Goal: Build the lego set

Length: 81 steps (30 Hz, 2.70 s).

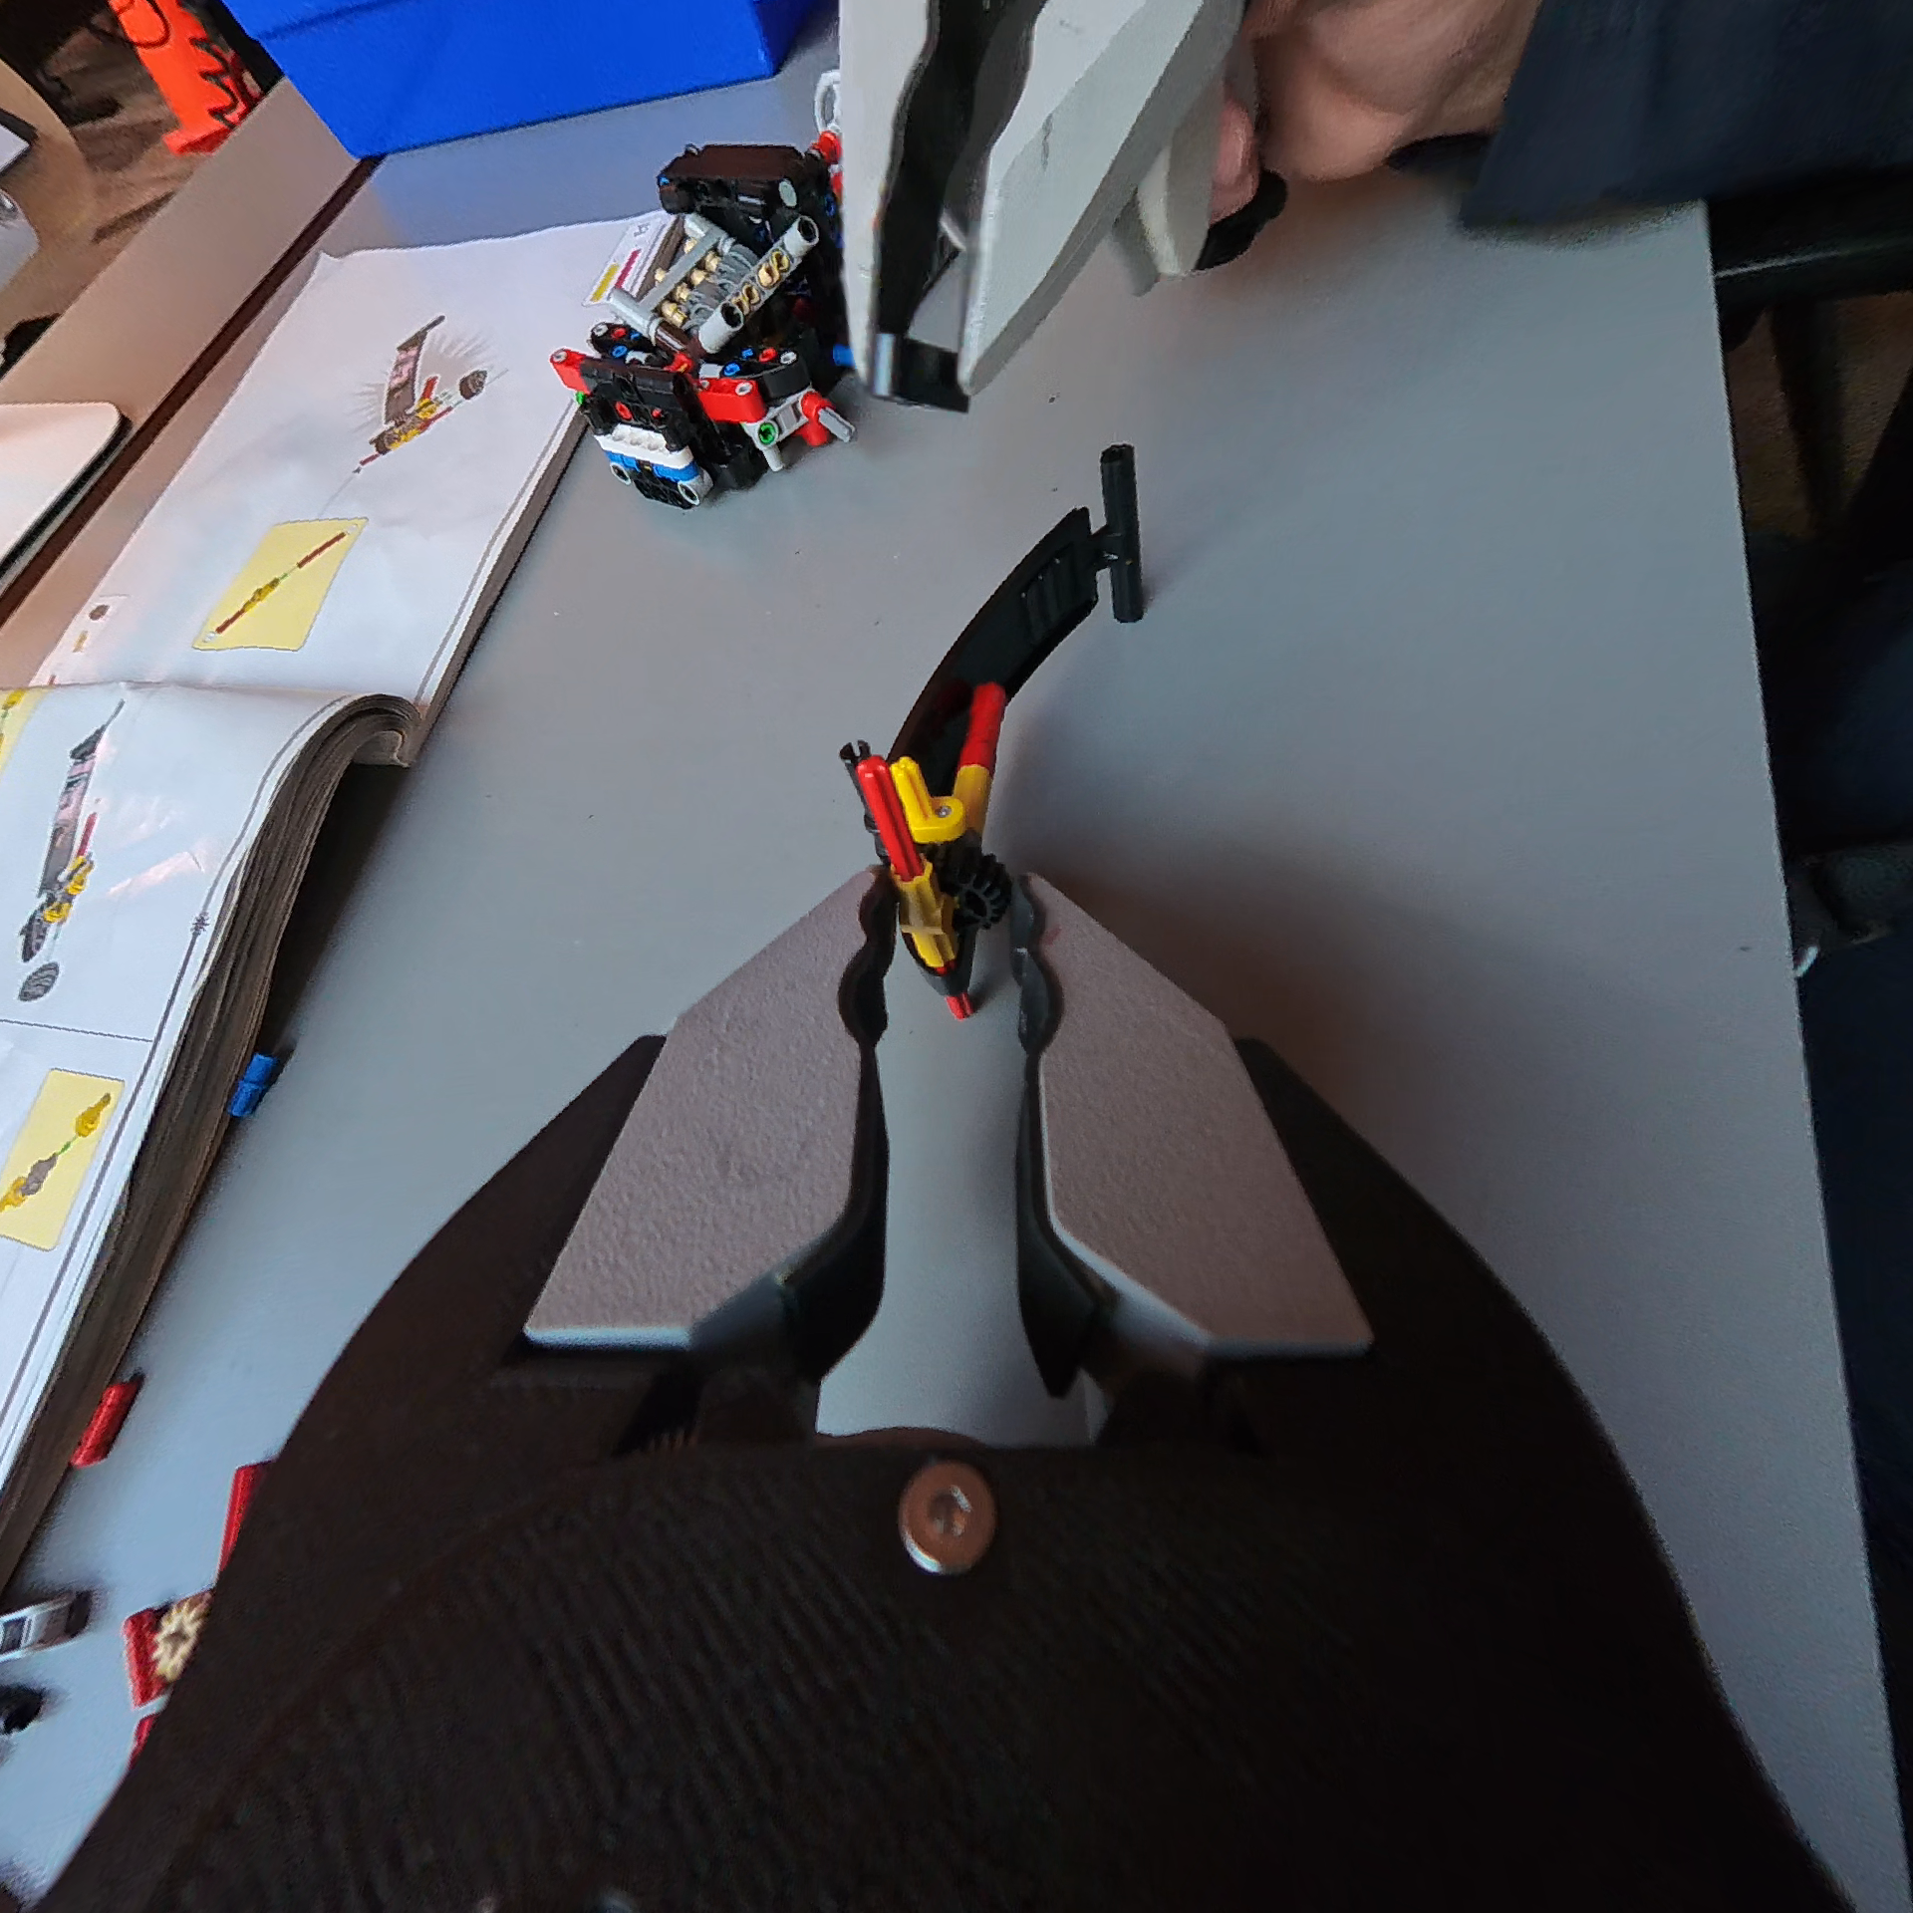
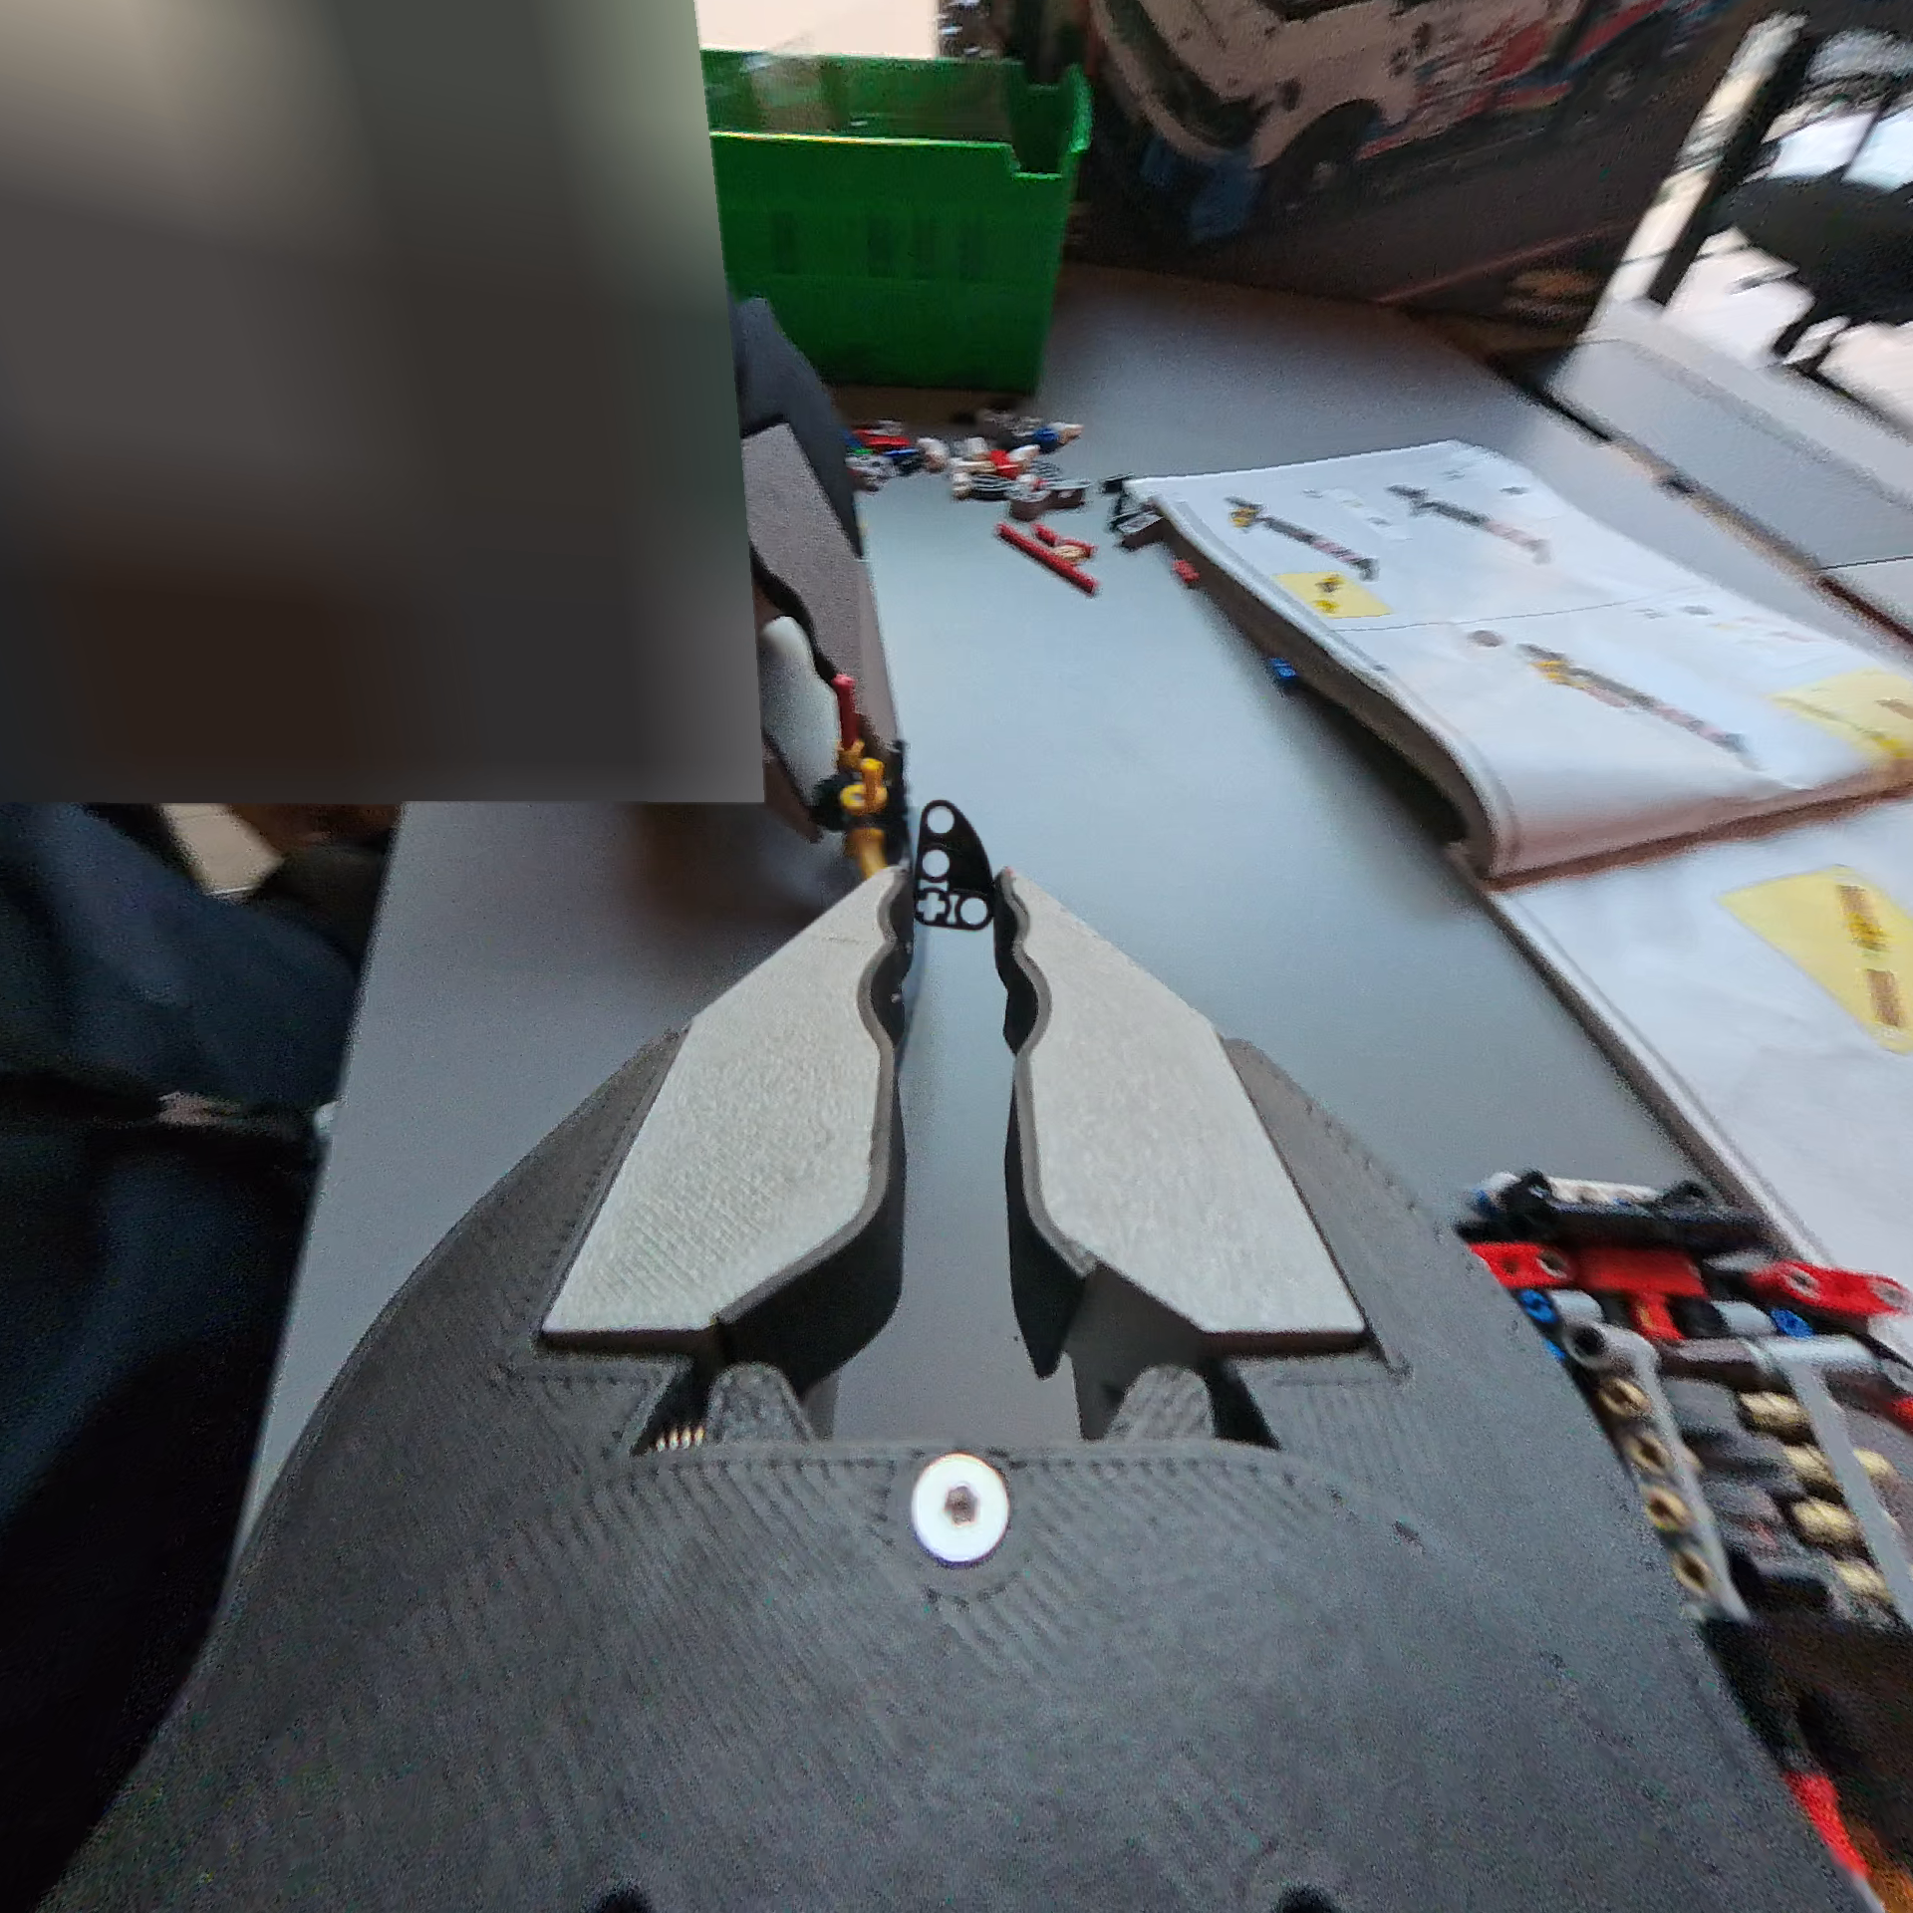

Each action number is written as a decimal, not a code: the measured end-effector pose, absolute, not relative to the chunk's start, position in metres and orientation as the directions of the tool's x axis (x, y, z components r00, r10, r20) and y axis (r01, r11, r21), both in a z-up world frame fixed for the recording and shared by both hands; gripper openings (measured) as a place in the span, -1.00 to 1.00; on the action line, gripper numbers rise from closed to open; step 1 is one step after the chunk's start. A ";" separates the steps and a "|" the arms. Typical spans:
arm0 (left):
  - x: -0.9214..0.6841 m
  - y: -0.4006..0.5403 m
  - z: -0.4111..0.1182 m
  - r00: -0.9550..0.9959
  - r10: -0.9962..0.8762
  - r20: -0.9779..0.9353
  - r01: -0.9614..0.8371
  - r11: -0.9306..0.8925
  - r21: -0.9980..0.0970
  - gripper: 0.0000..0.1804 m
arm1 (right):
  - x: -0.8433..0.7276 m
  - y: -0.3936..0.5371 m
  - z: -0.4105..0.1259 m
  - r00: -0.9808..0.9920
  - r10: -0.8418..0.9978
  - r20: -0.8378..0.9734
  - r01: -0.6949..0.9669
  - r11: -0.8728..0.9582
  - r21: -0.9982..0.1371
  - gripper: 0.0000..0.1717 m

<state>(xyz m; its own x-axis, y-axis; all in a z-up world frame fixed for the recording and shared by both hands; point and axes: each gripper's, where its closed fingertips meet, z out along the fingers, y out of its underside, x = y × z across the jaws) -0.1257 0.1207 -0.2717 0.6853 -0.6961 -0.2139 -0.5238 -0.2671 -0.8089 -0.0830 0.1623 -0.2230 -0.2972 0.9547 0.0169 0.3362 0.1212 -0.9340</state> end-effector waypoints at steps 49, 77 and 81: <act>-0.130 0.122 -0.266 0.714 -0.694 -0.089 -0.423 -0.328 -0.845 -0.79 | -0.140 0.115 -0.213 -0.588 0.809 0.021 0.632 0.476 -0.612 -0.85; -0.130 0.122 -0.266 0.718 -0.688 -0.109 -0.433 -0.319 -0.843 -0.79 | -0.138 0.120 -0.232 -0.580 0.813 0.042 0.659 0.499 -0.563 -0.85; -0.130 0.122 -0.267 0.718 -0.687 -0.109 -0.436 -0.322 -0.840 -0.79 | -0.137 0.122 -0.233 -0.593 0.804 0.038 0.672 0.520 -0.527 -0.85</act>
